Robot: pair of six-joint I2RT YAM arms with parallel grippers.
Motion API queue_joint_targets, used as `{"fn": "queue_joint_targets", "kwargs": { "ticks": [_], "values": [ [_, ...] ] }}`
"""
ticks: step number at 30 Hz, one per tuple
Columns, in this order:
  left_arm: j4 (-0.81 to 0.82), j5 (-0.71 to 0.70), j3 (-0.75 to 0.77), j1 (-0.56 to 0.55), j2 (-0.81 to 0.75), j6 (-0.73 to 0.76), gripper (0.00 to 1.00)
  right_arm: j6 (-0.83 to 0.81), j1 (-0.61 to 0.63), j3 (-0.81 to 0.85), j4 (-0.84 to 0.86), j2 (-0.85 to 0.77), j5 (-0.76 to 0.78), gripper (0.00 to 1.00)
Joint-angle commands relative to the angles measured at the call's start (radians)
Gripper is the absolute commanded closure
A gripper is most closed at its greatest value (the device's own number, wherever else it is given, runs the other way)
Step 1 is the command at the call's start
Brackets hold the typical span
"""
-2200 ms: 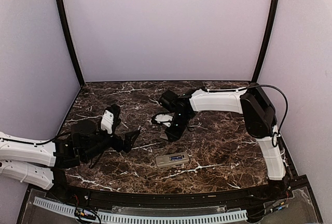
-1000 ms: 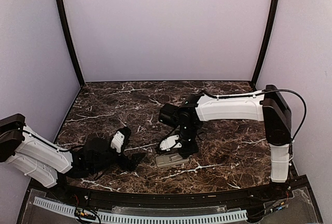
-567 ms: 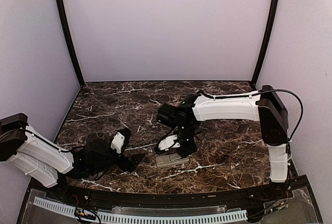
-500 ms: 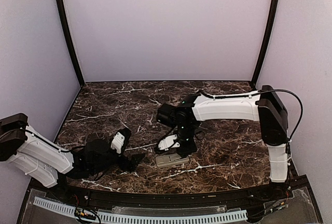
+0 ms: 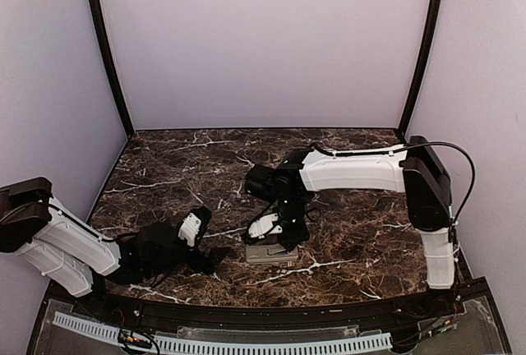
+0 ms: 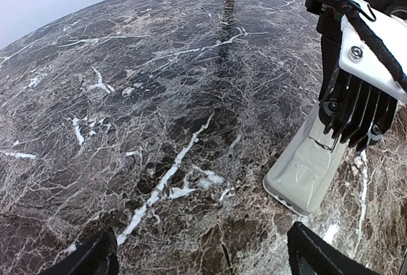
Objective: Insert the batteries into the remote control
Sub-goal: Load the battery cover onto the remote control without the battery cover.
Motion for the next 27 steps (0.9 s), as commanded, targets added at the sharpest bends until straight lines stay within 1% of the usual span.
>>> {"fn": "queue_joint_targets", "kwargs": {
  "ticks": [1,4,9,11,16,18,27],
  "values": [
    [0.017,0.008,-0.005,-0.001,-0.007,0.011,0.08,0.022,0.017,-0.01,-0.03,-0.015,-0.008,0.91],
    [0.021,0.017,-0.001,-0.001,0.008,0.012,0.09,0.04,0.028,-0.001,-0.045,-0.018,-0.02,0.91],
    [0.027,0.052,0.017,-0.001,0.053,0.011,0.13,0.082,0.034,0.016,-0.071,0.001,-0.021,0.9],
    [0.035,0.075,0.025,-0.001,0.074,0.01,0.16,0.092,0.033,0.027,-0.075,0.008,-0.021,0.9],
    [0.069,0.148,0.035,-0.001,0.117,0.014,0.3,0.098,0.035,0.051,-0.078,0.027,-0.008,0.9],
    [0.082,0.166,0.035,-0.001,0.129,0.018,0.34,0.102,0.034,0.061,-0.076,0.032,-0.008,0.9],
    [0.11,0.192,0.041,-0.002,0.168,0.019,0.35,0.095,0.033,0.061,-0.073,0.033,0.004,0.9]
  ]
}}
